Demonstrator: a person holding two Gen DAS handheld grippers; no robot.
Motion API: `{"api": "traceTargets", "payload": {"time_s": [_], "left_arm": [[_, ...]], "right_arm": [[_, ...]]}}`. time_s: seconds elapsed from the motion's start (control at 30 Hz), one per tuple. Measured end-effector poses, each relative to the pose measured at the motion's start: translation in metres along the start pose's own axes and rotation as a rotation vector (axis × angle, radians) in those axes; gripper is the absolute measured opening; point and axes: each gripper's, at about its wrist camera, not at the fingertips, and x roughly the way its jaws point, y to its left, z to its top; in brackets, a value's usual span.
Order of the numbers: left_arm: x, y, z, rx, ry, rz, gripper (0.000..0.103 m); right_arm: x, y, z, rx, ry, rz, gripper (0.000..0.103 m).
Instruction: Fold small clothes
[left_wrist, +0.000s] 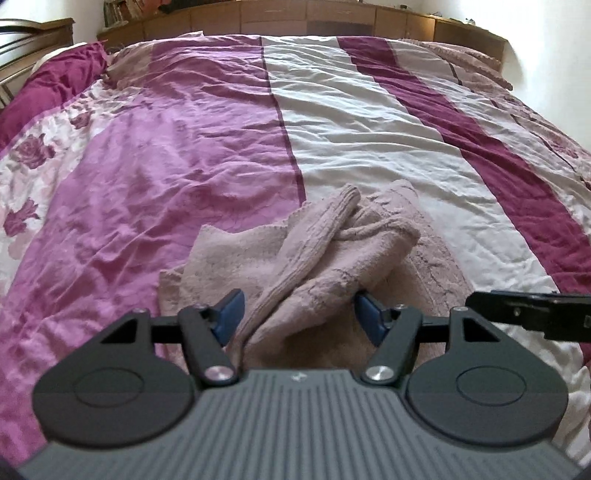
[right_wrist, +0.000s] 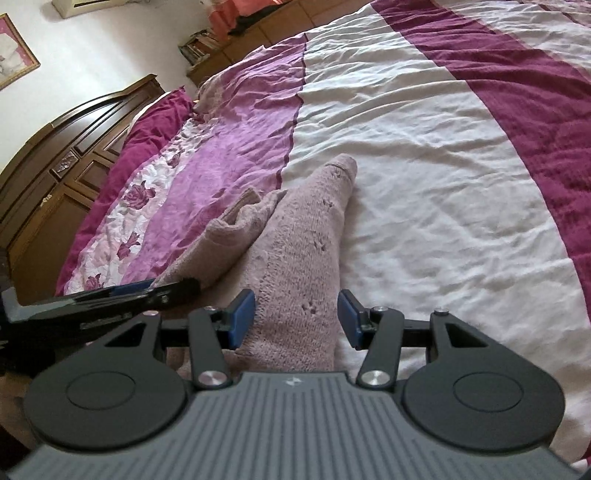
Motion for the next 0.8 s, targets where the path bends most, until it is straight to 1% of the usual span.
{"api": "traceTargets", "payload": {"time_s": [0.13,0.17,0.2,0.27,0.3,0.4,0.5,0.63,0.67,0.73,0.8], "left_arm": [[0.01,-0.002,-0.002,-0.021,-0.031,-0.005,0.067],[0.011,-0.002,-0.003,-0.026,-0.048,0.001,0.064],[0.011,-0.002,-0.004,-0.031,-0.062,0.005,0.048],[0.011,0.001,-0.006,-0.054,-0.072,0.006,0.03],[0.01,0.004,-0.006,-0.072,-0.077,0.008,0.024],[0.002,0.017,-0.005,-0.12,-0.092,0.001,0.018],[-0.011,0.032,-0.004,-0.174,-0.114,0.016,0.016],[-0.025,0.066,-0.007,-0.308,-0.117,0.01,0.016],[-0.024,0.075,-0.009,-0.336,-0.107,0.018,0.016],[-0.015,0.09,-0.013,-0.38,-0.077,0.059,0.015],[-0.006,0.1,-0.018,-0.403,-0.051,0.101,0.013]], "right_arm": [[0.003,-0.002,-0.001,0.021,0.005,0.006,0.058],[0.004,-0.002,-0.001,0.021,0.006,0.005,0.058],[0.004,-0.002,-0.001,0.018,0.007,0.004,0.058],[0.005,-0.001,-0.002,0.013,0.007,-0.001,0.061],[0.005,-0.001,-0.002,0.012,0.008,-0.003,0.064],[0.007,0.001,-0.003,0.009,0.012,0.0,0.065],[0.007,0.005,-0.004,-0.001,0.02,0.015,0.065],[0.006,0.019,-0.006,-0.042,0.025,0.032,0.066],[0.007,0.022,-0.007,-0.053,0.026,0.038,0.067],[0.008,0.027,-0.009,-0.067,0.032,0.047,0.068],[0.01,0.03,-0.012,-0.082,0.035,0.045,0.068]]}}
